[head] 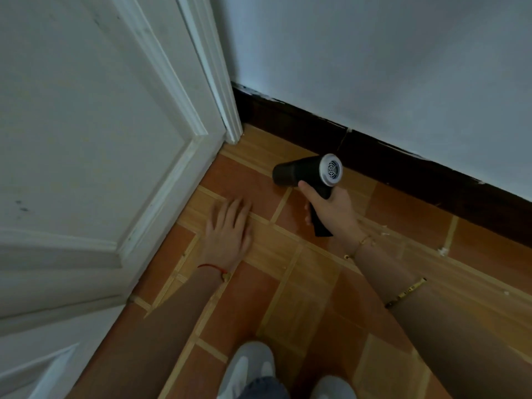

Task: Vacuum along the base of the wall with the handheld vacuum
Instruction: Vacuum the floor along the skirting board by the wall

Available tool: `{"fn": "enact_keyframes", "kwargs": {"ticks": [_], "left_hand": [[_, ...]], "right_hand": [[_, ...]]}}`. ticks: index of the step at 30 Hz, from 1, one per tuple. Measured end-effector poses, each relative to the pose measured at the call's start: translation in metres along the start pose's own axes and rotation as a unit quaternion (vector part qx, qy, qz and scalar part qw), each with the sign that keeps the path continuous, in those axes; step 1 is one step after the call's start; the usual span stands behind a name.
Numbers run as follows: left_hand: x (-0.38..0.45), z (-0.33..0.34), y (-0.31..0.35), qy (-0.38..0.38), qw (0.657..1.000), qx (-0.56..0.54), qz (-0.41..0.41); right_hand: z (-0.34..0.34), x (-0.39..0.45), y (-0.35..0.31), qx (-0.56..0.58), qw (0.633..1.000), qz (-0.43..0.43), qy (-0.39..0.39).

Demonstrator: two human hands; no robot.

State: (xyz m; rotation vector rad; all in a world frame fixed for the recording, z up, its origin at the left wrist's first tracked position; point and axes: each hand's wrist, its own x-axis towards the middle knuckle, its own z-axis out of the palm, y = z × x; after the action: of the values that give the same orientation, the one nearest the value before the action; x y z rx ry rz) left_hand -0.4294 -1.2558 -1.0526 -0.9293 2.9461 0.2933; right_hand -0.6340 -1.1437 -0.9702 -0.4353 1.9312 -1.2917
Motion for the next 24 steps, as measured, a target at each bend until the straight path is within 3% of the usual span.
{"fn": "enact_keyframes", "kwargs": {"ticks": [10, 16, 20, 24], "left_hand": [[-0.004, 0.012, -0.005, 0.057, 0.996, -0.064, 0.011], [-0.004, 0.013, -0.008, 0.048, 0.996, -0.079, 0.017], [-0.004, 0.012, -0.009, 0.053, 0.995, -0.084, 0.02], [-0.004, 0.012, -0.009, 0.058, 0.994, -0.085, 0.025]], "right_hand": [[0.031, 0.04, -0.006, -0.02, 0.998, -0.057, 0.026], [0.052, 0.061, -0.018, -0.075, 0.994, -0.075, -0.036], [0.065, 0.069, -0.02, -0.079, 0.992, -0.102, -0.011], [0.075, 0.066, -0.022, -0.092, 0.988, -0.105, -0.069]]}}
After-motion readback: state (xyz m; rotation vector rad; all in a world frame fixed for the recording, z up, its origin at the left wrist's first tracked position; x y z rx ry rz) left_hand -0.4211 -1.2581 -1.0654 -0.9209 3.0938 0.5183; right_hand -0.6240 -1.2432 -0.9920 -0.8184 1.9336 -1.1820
